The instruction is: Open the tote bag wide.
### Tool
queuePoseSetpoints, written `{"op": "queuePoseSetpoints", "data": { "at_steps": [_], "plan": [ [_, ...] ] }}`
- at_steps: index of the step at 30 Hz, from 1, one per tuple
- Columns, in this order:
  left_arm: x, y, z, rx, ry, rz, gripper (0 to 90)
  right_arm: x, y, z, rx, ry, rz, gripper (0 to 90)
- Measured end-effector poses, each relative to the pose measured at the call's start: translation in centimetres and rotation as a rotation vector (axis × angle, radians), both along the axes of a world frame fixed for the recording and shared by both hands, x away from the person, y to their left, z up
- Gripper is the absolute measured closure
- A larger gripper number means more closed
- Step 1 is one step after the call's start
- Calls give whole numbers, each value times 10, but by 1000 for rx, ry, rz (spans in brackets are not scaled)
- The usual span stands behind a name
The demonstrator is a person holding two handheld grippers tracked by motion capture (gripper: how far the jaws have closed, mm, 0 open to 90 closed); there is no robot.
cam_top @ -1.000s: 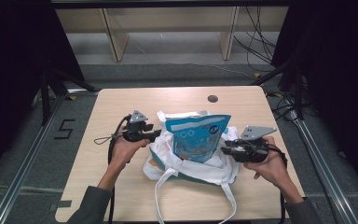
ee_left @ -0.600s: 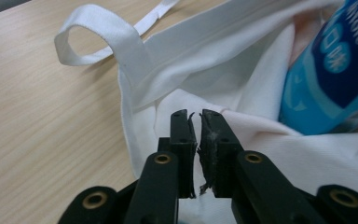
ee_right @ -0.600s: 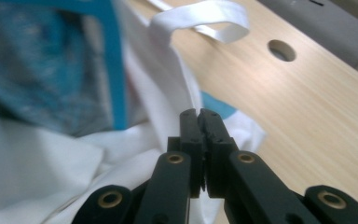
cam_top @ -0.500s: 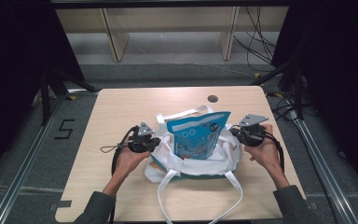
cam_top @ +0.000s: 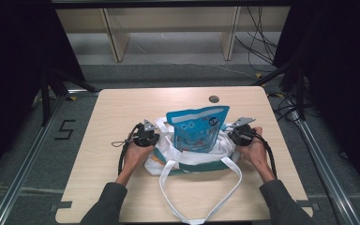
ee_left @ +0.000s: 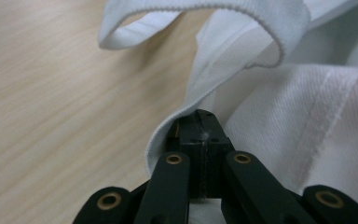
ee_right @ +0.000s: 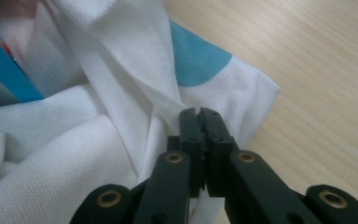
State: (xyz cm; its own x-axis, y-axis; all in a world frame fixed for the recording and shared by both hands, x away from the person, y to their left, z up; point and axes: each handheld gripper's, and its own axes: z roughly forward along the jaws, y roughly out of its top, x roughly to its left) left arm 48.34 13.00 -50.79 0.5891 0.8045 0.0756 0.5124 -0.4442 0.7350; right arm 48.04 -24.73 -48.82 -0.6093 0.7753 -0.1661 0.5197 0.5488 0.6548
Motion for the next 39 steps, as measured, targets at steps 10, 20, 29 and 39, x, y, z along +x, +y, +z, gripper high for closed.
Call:
{"op": "queuePoseSetpoints", "data": {
  "at_steps": [10, 20, 29, 39],
  "plan": [
    [-5, 0, 16, -46, -5, -10, 756, -7, -13, 10, 45, -9, -29, 692],
    [-41, 9, 58, -175, -55, -22, 574, -28, -27, 36, 175, -58, -19, 577],
    [-88, 27, 53, -254, 4, -57, 528, -45, -27, 49, 201, -73, -7, 541],
    [-118, 40, 41, -234, 22, -68, 502, -60, -33, 54, 222, -64, -18, 523]
  ]
}}
